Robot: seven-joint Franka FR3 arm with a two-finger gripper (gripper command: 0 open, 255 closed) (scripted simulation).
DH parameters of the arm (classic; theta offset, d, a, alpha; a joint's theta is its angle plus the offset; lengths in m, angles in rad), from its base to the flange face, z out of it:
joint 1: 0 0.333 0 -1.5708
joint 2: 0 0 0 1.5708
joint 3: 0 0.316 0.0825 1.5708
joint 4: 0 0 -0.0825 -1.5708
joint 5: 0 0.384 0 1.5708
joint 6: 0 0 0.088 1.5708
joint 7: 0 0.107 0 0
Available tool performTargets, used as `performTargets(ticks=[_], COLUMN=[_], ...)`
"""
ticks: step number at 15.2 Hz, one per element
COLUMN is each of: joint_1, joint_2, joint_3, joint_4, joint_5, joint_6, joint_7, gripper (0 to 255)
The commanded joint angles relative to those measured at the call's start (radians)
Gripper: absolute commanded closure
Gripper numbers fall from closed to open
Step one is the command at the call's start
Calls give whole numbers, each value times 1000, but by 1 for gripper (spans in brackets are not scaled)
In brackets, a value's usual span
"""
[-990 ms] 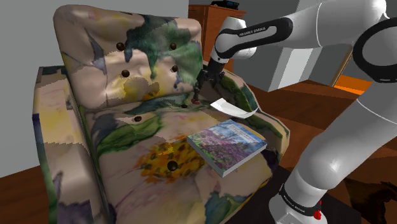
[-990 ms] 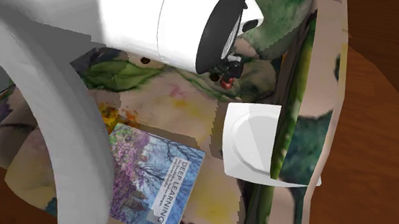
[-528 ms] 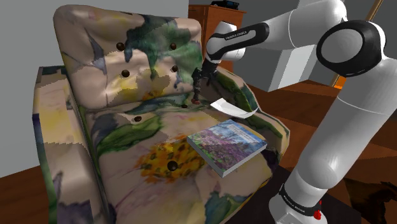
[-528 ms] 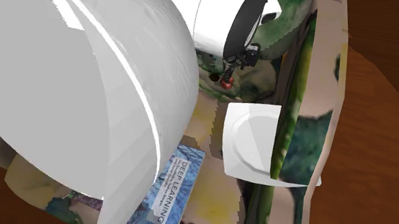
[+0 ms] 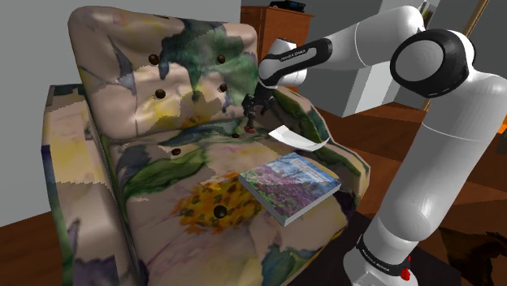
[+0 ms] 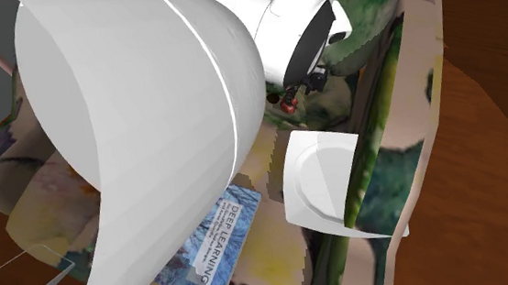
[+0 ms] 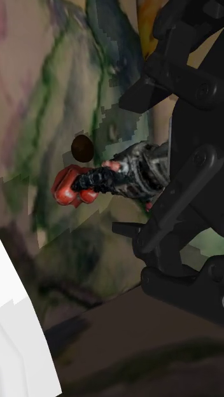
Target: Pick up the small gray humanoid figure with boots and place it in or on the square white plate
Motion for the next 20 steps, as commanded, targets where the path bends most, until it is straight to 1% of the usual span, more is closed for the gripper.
performTargets(ticks=[1, 6, 7, 16, 20], joint_1=[0, 0, 0, 0, 0], joint_2=[3, 3, 3, 3, -13], joint_3=[0, 0, 0, 0, -1], joint_4=[-1, -1, -1, -1, 34], joint_5=[1, 1, 1, 1, -6], joint_6=[5, 5, 5, 5, -46], joint_7=[0, 0, 0, 0, 7], gripper=[0, 0, 255, 255, 255])
